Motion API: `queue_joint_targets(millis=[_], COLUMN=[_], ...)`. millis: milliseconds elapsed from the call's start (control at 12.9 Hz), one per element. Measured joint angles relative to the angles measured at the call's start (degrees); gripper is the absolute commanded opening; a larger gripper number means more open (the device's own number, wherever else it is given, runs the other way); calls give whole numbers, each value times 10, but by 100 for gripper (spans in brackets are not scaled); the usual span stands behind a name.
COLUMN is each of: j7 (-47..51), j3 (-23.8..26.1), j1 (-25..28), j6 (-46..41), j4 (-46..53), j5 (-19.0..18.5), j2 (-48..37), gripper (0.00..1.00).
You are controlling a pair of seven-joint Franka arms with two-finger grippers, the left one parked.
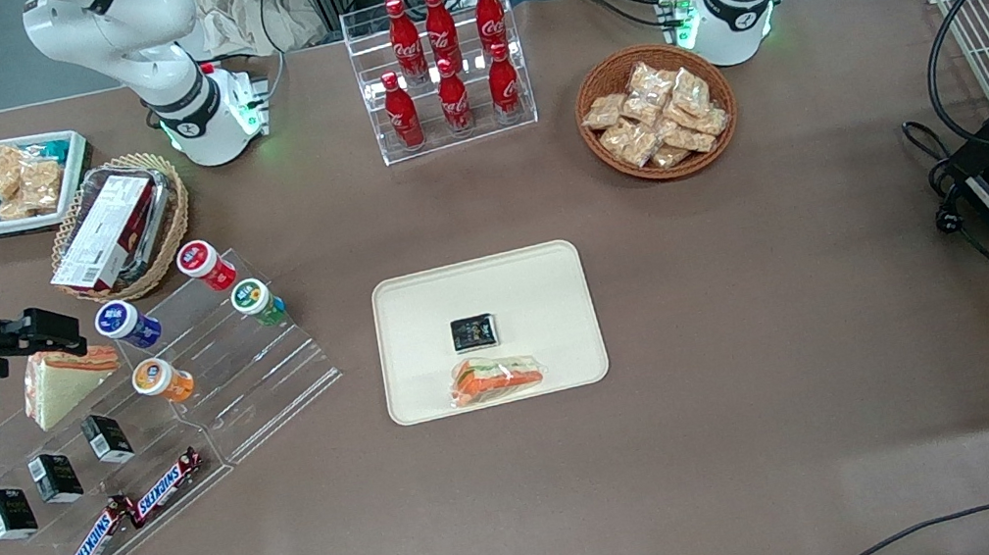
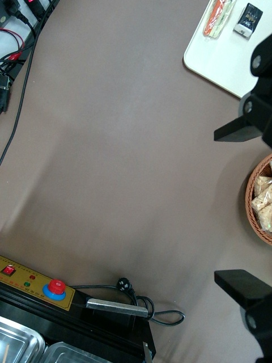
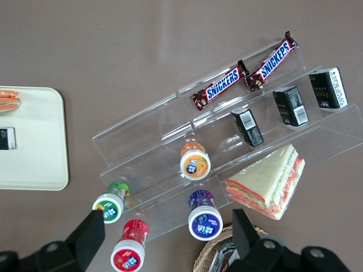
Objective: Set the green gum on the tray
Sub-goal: 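Move the right gripper down over the green gum bottle in the rack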
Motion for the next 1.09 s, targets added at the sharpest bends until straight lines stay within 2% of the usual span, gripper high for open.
queue_joint_targets(millis=[543,776,1086], j7=[-1,-2,-2], j3=[6,36,78], j1=[3,5,7], j6=[-8,-5,49], j4=[-19,-66,-162], j5=[0,0,0], j2=[-30,-59,-103], gripper=[100,100,99])
